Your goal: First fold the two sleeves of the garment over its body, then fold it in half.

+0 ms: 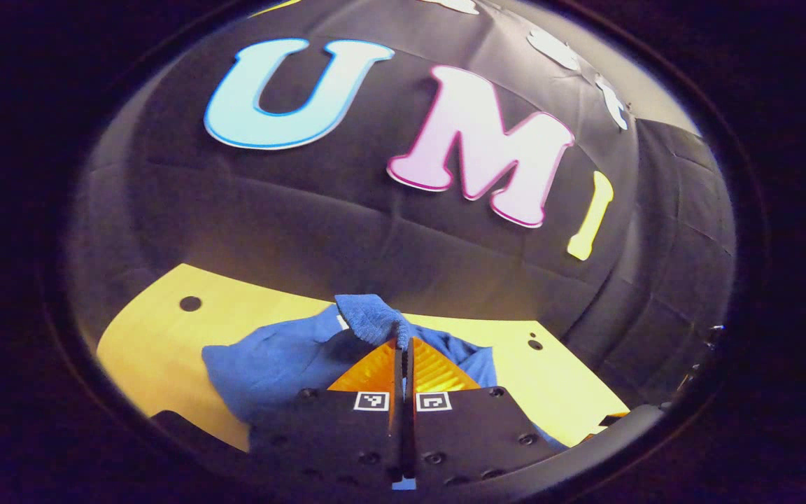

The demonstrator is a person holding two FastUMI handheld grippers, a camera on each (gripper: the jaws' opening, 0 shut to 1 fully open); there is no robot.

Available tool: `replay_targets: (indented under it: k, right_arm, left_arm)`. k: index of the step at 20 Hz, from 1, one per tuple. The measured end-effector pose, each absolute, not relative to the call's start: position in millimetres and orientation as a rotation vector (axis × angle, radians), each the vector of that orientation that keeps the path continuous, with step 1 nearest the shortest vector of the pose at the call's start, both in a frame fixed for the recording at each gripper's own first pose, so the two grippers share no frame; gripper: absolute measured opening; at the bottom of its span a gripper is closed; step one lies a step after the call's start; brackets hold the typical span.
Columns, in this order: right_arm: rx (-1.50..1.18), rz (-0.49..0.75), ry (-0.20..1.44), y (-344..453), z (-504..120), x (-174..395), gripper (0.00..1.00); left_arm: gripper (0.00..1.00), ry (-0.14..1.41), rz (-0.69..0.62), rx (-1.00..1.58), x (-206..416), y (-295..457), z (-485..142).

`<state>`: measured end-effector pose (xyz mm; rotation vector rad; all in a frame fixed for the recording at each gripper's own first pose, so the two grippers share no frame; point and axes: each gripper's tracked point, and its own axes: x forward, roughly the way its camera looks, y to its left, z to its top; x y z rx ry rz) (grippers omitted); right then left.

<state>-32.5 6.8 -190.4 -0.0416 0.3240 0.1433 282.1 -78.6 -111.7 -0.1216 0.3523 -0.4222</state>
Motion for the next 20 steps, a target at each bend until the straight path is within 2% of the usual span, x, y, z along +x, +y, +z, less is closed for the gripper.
replay_targets:
  k: [4, 6, 9, 10, 12, 15, 17, 18, 20]
  right_arm:
    - [-0.053, 0.135, 0.323, -8.2, -194.2, -30.4, 0.98]
    - [-0.044, 0.136, 0.325, -10.6, -195.9, -28.3, 0.98]
    - [-0.012, 0.140, 0.352, -16.1, -204.5, -24.0, 0.98]
    - [-0.002, 0.144, 0.365, -16.1, -208.4, -25.5, 0.98]
    - [0.015, 0.145, 0.416, -18.5, -221.4, -29.8, 0.97]
    - [0.048, 0.143, 0.521, -21.8, -244.7, -44.3, 0.98]
    - [0.057, 0.130, 0.599, -27.0, -264.5, -55.3, 0.98]
    - [0.057, 0.120, 0.632, -30.5, -272.4, -58.7, 0.98]
    - [0.040, 0.097, 0.706, -37.9, -288.6, -68.9, 0.98]
  left_arm:
    - [0.00, 0.388, -0.497, -0.142, 293.8, -159.0, -130.5]
    - [0.25, 0.393, -0.507, -0.184, 298.7, -180.0, -137.4]
    - [0.75, 0.397, -0.487, -0.268, 291.8, -177.0, -142.3]
    - [0.86, 0.396, -0.462, -0.281, 289.2, -169.0, -149.4]
    - [0.85, 0.409, -0.382, -0.254, 263.5, -126.5, -162.1]
    - [0.85, 0.493, -0.233, -0.127, 193.4, -41.2, -193.2]
    - [0.84, 0.624, -0.138, -0.033, 133.0, 19.7, -223.5]
    - [0.81, 0.695, -0.091, -0.004, 102.8, 46.0, -238.3]
    - [0.85, 0.853, -0.021, 0.010, 47.2, 82.5, -267.9]
